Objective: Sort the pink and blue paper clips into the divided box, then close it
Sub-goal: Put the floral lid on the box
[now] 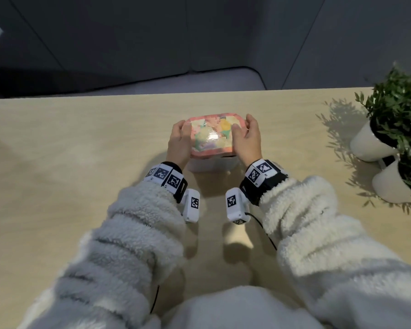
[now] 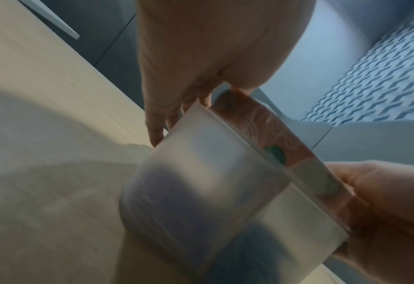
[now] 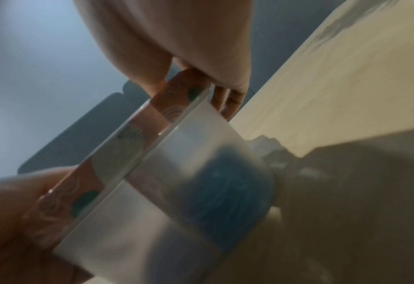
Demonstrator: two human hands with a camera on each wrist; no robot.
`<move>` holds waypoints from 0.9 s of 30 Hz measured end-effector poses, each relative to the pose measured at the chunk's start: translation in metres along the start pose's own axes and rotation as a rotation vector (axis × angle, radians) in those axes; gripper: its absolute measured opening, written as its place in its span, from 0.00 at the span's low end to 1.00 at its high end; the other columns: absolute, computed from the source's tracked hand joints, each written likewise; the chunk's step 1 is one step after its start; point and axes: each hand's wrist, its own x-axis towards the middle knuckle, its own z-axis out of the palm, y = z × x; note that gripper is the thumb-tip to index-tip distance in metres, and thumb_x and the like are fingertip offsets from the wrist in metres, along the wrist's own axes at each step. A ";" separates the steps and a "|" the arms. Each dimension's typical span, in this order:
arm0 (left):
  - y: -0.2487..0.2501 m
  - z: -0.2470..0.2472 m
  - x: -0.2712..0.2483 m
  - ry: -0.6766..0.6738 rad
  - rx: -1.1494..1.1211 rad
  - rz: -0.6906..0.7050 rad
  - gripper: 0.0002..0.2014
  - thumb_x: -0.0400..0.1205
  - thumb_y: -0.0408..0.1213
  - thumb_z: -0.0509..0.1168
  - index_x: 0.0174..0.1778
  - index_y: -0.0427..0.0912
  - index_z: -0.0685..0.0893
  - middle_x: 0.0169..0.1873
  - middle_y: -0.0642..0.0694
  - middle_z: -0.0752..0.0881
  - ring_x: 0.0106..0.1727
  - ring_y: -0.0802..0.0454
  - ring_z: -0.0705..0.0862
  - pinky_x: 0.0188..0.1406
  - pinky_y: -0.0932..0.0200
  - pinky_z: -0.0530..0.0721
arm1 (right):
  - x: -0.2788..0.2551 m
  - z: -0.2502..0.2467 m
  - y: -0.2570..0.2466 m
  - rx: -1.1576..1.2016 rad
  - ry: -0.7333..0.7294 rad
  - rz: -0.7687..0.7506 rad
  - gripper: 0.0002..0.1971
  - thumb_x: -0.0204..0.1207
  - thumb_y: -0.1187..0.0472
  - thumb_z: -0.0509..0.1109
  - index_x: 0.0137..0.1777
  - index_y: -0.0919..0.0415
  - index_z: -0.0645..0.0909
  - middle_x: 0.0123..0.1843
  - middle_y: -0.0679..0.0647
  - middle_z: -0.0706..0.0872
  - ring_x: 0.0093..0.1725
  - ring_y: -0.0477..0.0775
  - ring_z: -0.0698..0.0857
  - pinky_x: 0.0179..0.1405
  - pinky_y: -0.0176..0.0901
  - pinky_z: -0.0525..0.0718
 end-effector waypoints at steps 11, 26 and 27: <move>0.004 0.002 0.013 -0.019 0.311 0.127 0.26 0.78 0.52 0.46 0.62 0.39 0.75 0.58 0.34 0.80 0.59 0.39 0.79 0.62 0.40 0.79 | 0.001 0.003 0.011 0.019 0.033 -0.073 0.22 0.78 0.61 0.58 0.72 0.58 0.65 0.70 0.56 0.75 0.68 0.56 0.75 0.70 0.58 0.75; -0.002 -0.001 0.008 -0.020 0.113 0.002 0.17 0.73 0.61 0.55 0.51 0.56 0.72 0.54 0.44 0.83 0.55 0.41 0.85 0.54 0.31 0.83 | 0.002 0.008 0.017 -0.135 0.023 -0.140 0.21 0.82 0.60 0.53 0.75 0.57 0.65 0.74 0.56 0.74 0.71 0.57 0.72 0.72 0.60 0.71; -0.004 -0.001 0.009 -0.019 0.112 0.008 0.17 0.73 0.62 0.54 0.50 0.57 0.71 0.53 0.44 0.83 0.55 0.41 0.85 0.54 0.31 0.83 | 0.003 0.008 0.017 -0.140 0.019 -0.146 0.21 0.82 0.60 0.53 0.75 0.57 0.65 0.73 0.56 0.74 0.71 0.58 0.73 0.72 0.60 0.71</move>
